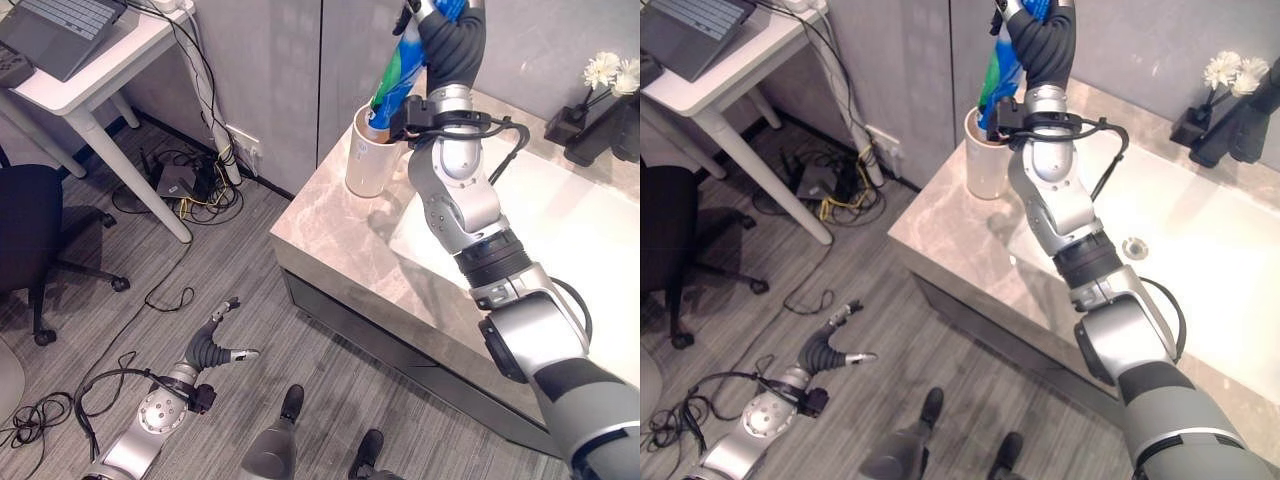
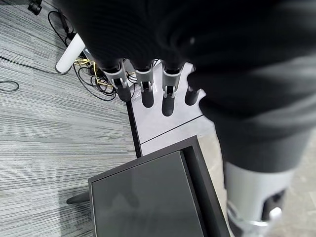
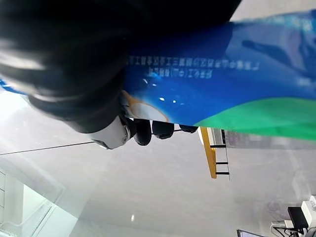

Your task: Put brush and paste in cup on sink, flatten towel.

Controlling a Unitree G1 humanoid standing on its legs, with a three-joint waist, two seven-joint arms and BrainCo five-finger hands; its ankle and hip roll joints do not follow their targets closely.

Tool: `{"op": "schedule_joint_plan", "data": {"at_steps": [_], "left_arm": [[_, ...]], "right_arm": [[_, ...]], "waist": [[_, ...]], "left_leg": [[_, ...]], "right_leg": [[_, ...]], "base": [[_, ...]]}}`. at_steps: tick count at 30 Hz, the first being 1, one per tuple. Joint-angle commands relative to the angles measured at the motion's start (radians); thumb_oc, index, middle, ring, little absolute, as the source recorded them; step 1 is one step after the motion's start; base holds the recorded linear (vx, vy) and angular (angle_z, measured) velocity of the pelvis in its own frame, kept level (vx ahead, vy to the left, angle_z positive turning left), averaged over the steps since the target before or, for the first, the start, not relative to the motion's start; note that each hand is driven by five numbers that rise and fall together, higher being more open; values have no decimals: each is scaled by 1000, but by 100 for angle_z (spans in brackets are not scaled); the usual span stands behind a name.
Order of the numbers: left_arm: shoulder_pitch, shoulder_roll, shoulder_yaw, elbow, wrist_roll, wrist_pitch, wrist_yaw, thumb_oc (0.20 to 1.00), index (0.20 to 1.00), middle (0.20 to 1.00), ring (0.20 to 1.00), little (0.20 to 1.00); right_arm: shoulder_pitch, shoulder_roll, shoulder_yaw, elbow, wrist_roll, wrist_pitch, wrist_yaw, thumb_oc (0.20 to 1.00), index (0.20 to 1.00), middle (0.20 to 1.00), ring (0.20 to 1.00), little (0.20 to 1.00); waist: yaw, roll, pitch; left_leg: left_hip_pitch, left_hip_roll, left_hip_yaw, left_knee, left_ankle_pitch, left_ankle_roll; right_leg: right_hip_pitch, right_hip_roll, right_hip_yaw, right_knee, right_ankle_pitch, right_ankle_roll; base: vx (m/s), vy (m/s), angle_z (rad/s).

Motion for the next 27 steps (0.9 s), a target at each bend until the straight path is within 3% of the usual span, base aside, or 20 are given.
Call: {"op": "schedule_joint_plan", "data": {"at_steps": [1,5,6,26,27], "left_arm": [[9,64,6,-56,46,-35,7,1000,1000,1000,1000,1000],[8,60,9,-50,51,-35,8,1000,1000,1000,1000,1000],[-7,90,9,-59,164,-38,30,1000,1000,1000,1000,1000],[2,82,7,-43,158,-36,36,1000,1000,1000,1000,1000],[3,83,10,-45,162,-36,36,1000,1000,1000,1000,1000]], "right_arm": [[-30,-26,-22,-88,-94,-29,-13,200,200,200,200,200],[-18,-37,-11,-106,-124,-20,-12,200,200,200,200,200],[-2,-47,-1,-119,-157,-12,-6,200,200,200,200,200],[21,-12,5,-66,-141,-5,-4,200,200,200,200,200],[15,-25,16,-70,-170,5,-6,385,385,385,385,385]], "waist": [[2,-52,-21],[3,-55,-21],[3,-57,-21],[9,-71,-16],[9,-72,-16]], "left_leg": [[-2,6,10,3,-37,7],[-4,5,8,3,-36,8],[-4,5,7,3,-37,7],[-3,7,9,3,-40,11],[-3,8,9,3,-40,11]], "right_leg": [[8,-162,33,-1,137,93],[8,-162,31,-1,137,93],[9,-161,27,-1,135,93],[4,-158,34,-1,136,92],[4,-158,34,-1,135,92]], "base": [[0,0,0],[0,0,0],[0,0,0],[0,0,0],[0,0,0]]}}
